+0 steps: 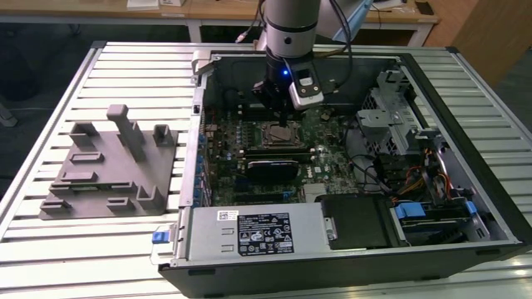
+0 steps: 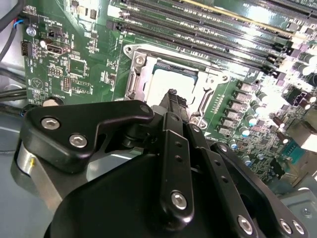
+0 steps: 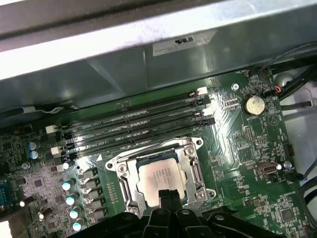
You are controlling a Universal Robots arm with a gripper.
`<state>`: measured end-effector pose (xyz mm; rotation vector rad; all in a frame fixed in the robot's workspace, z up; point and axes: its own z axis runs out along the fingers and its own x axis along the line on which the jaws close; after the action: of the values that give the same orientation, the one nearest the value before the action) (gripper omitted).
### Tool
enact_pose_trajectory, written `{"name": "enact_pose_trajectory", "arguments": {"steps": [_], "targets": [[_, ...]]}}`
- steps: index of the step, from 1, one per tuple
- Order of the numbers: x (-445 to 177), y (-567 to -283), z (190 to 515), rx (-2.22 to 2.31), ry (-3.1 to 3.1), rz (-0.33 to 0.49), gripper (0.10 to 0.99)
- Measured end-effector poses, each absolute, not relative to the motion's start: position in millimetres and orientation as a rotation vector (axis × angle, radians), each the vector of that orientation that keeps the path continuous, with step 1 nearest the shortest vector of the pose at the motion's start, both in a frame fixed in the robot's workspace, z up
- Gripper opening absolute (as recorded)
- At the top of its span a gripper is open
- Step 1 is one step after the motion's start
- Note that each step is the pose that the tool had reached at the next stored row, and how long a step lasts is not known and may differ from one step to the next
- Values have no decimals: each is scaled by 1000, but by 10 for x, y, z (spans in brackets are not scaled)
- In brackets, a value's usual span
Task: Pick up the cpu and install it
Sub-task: 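Install the second cpu locking lever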
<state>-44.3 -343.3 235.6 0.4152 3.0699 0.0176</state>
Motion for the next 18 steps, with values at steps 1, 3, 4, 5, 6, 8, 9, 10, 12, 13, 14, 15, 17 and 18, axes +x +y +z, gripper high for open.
{"name": "enact_pose_trajectory", "arguments": {"steps": [1,3,4,5,6,8,9,10,12,13,14,15,17,18], "targets": [[-443,-3442,2356,415,3070,18,106],[-443,-3457,2356,415,3070,18,106],[-443,-3462,2355,415,3070,18,106],[-443,-3466,2356,415,3070,18,106],[-443,-3468,2355,415,3070,18,106],[-443,-3474,2356,415,3070,18,106],[-443,-3478,2356,415,3070,18,106],[-443,-3481,2355,415,3070,18,106],[-443,-3489,2355,415,3070,18,106],[-443,-3493,2355,415,3070,18,106],[-443,-3496,2356,415,3070,18,106],[-443,-3500,2355,415,3070,18,106],[-443,-3506,2355,415,3070,18,106],[-442,-3509,2355,415,3070,18,106]]}}
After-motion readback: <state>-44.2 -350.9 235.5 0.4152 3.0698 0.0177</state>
